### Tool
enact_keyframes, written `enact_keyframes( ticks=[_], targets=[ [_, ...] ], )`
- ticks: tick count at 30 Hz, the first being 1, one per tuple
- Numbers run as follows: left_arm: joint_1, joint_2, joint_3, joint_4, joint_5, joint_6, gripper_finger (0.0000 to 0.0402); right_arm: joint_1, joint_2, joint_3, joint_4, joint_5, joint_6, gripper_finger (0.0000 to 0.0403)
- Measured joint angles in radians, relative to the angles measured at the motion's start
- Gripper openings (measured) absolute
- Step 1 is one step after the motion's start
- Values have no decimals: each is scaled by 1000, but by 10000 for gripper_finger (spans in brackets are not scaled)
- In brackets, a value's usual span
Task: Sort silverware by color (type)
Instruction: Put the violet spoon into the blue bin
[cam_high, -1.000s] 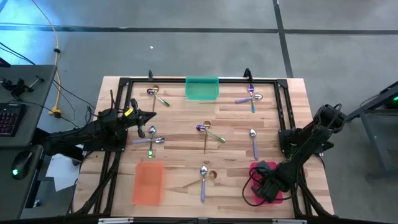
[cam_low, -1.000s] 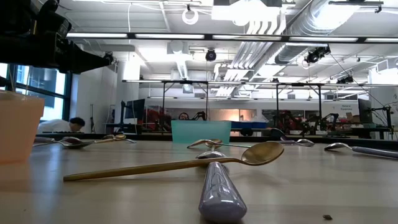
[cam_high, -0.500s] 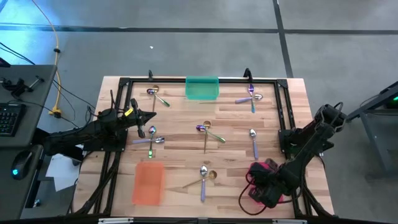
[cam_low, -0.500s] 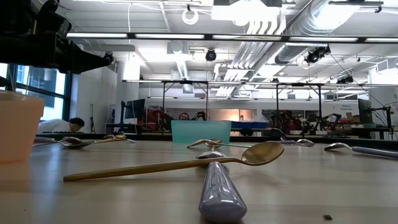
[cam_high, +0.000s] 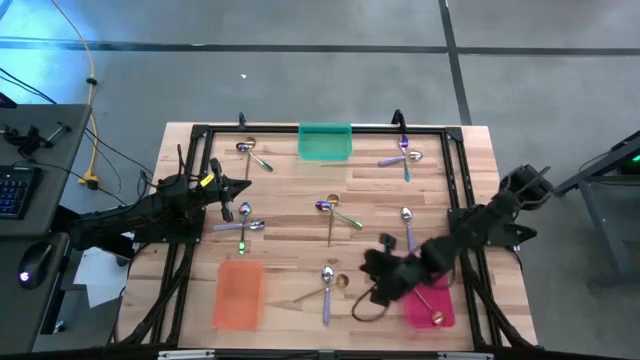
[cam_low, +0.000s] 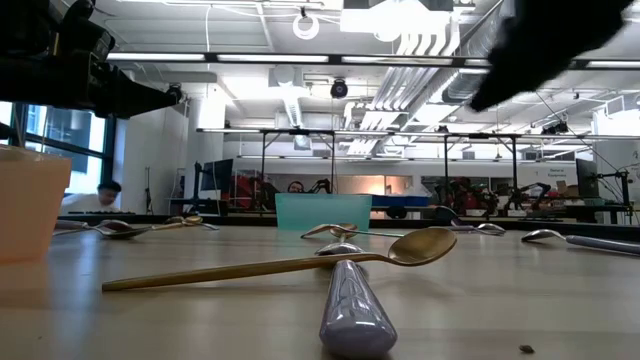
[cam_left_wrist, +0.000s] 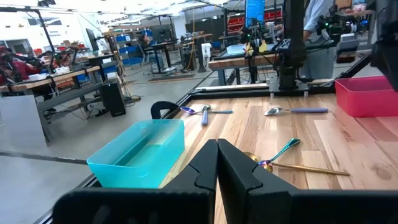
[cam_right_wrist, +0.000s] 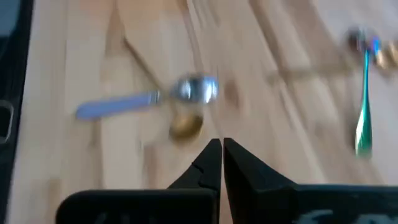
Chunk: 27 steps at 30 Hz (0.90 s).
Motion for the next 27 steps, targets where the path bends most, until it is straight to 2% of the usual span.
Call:
enact_keyframes(
  ticks=[6, 10, 13, 16, 24, 27],
  targets=[
    [0, 0, 0, 0, 0, 0, 0, -164, 0, -161, 422, -106, -288, 0],
    [0, 0, 0, 0, 0, 0, 0, -275, 0, -291, 719, -192, -396, 0],
    [0, 0, 0, 0, 0, -6, 0, -350, 0, -344, 849, -249, -445, 0],
    [0, 0, 0, 0, 0, -56, 0, -409, 0, -361, 903, -286, -490, 0],
    [0, 0, 0, 14, 1, -171, 0, -525, 0, -361, 912, -317, -567, 0],
    [0, 1, 0, 35, 75, -192, 0, -563, 0, -361, 912, -348, -593, 0]
  ],
)
